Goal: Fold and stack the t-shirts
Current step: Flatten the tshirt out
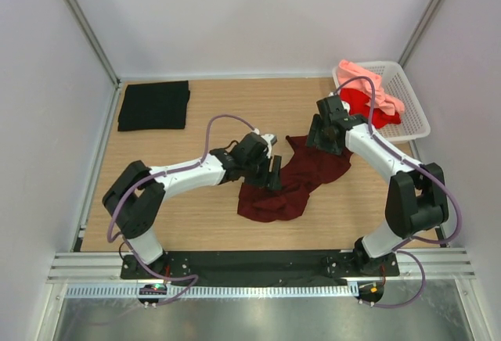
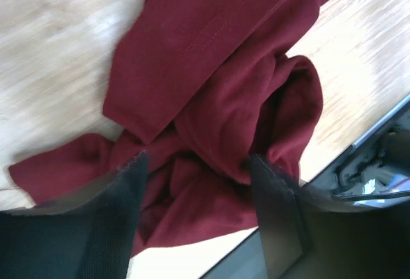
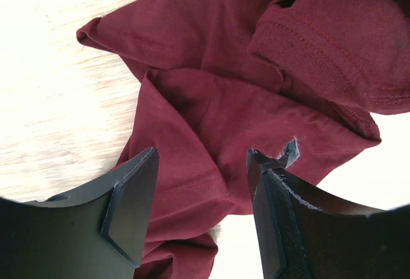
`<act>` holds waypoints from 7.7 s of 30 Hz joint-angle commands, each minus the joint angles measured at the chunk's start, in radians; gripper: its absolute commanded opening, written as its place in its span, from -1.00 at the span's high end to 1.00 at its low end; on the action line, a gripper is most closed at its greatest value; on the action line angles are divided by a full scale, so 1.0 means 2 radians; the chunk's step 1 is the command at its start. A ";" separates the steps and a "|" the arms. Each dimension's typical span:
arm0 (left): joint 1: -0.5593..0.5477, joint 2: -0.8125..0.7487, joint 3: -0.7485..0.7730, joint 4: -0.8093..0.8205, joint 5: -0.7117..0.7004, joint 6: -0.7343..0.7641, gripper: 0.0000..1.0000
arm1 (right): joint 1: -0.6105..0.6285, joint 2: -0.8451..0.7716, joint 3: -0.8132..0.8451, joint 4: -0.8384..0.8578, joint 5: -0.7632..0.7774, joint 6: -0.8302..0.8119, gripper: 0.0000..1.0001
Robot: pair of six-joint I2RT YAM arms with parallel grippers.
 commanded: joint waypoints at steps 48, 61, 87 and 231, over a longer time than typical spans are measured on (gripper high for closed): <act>-0.008 0.134 0.197 -0.154 -0.239 0.186 -0.05 | 0.010 -0.091 -0.101 0.067 -0.043 0.009 -0.04; -0.007 0.021 0.205 -0.217 -0.283 0.137 0.99 | 0.012 -0.074 -0.086 0.085 -0.073 0.017 -0.08; 0.063 -0.239 0.107 -0.417 -0.416 0.002 1.00 | 0.052 0.064 0.019 0.064 -0.021 0.060 -0.17; 0.219 -0.049 -0.093 -0.035 -0.009 -0.032 -0.05 | 0.010 -0.224 -0.030 -0.047 0.114 0.001 0.98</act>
